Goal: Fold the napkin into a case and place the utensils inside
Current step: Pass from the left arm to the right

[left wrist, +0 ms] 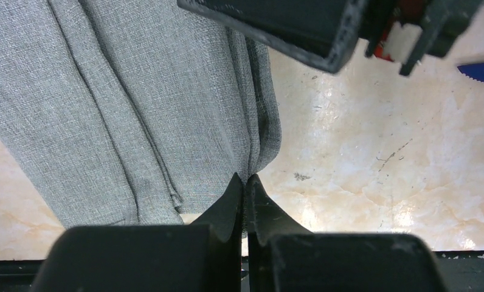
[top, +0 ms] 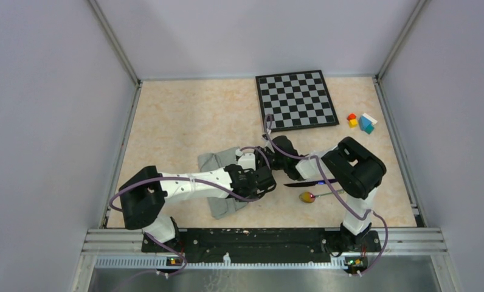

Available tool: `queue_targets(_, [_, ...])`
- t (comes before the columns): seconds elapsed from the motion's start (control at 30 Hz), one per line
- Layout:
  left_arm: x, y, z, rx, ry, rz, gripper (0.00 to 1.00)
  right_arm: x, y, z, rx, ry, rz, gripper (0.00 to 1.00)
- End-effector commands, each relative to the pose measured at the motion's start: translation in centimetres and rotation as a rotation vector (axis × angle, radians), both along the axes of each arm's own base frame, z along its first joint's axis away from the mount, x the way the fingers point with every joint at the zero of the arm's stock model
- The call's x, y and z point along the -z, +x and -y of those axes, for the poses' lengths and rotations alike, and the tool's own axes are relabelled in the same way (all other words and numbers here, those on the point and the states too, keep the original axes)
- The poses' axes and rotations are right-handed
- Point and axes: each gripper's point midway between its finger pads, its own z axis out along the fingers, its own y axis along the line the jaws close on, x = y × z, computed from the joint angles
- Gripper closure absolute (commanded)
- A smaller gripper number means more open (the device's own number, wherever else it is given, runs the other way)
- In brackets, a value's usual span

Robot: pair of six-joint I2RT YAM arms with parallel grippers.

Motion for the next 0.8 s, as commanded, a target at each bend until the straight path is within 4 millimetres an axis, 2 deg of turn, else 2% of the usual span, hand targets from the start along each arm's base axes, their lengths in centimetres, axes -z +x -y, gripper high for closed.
queue_targets(0.0, [-1.2, 0.4, 0.6, 0.012, -0.05, 0.035, 1.0, -0.3, 2.0, -1.3, 0.009, 0.003, 0.074, 0.58])
queue_targets(0.23, [-1.3, 0.5, 1.2, 0.028, -0.074, 0.035, 1.0, -0.7, 3.3, -1.8, 0.017, 0.003, 0.139, 0.78])
queue_targets(0.27, [-1.4, 0.6, 1.7, 0.037, -0.095, 0.034, 0.99, -0.9, 3.5, -1.9, 0.011, 0.01, 0.158, 0.87])
queue_targets(0.3, [-1.5, 0.6, 2.3, 0.059, -0.124, 0.027, 0.95, -1.3, 3.6, -2.0, 0.004, 0.025, 0.18, 1.0])
queue_targets(0.33, [-1.7, 0.5, 3.0, 0.096, -0.163, 0.005, 0.87, -1.9, 3.7, -2.1, -0.003, 0.047, 0.212, 1.0])
queue_targets(0.37, [-2.2, 0.5, 3.6, 0.133, -0.207, -0.015, 0.74, -2.4, 3.8, -2.1, -0.005, 0.065, 0.24, 1.0])
queue_targets(0.4, [-3.0, 0.5, 4.3, 0.174, -0.262, -0.025, 0.56, -2.6, 3.8, -2.0, -0.008, 0.071, 0.264, 1.0])
queue_targets(0.47, [-5.5, 1.0, 4.7, 0.233, -0.366, -0.019, 0.43, -2.5, 4.0, -1.8, -0.015, 0.048, 0.283, 1.0])
queue_targets(0.53, [-8.3, 2.9, 3.1, 0.208, -0.435, 0.025, 0.38, -2.4, 4.2, -1.7, -0.023, 0.038, 0.29, 1.0])
queue_targets(0.6, [-9.8, 4.4, 1.0, 0.19, -0.517, 0.028, 0.38, -2.4, 4.5, -1.8, -0.032, 0.029, 0.295, 1.0])
queue_targets(0.7, [-9.7, 7.0, -3.0, 0.114, -0.57, 0.035, 0.48, -1.9, 4.8, -1.7, -0.045, 0.002, 0.297, 1.0])
queue_targets(0.77, [-9.1, 8.3, -5.5, 0.055, -0.593, 0.033, 0.59, -1.6, 4.9, -1.3, -0.048, -0.02, 0.296, 1.0])
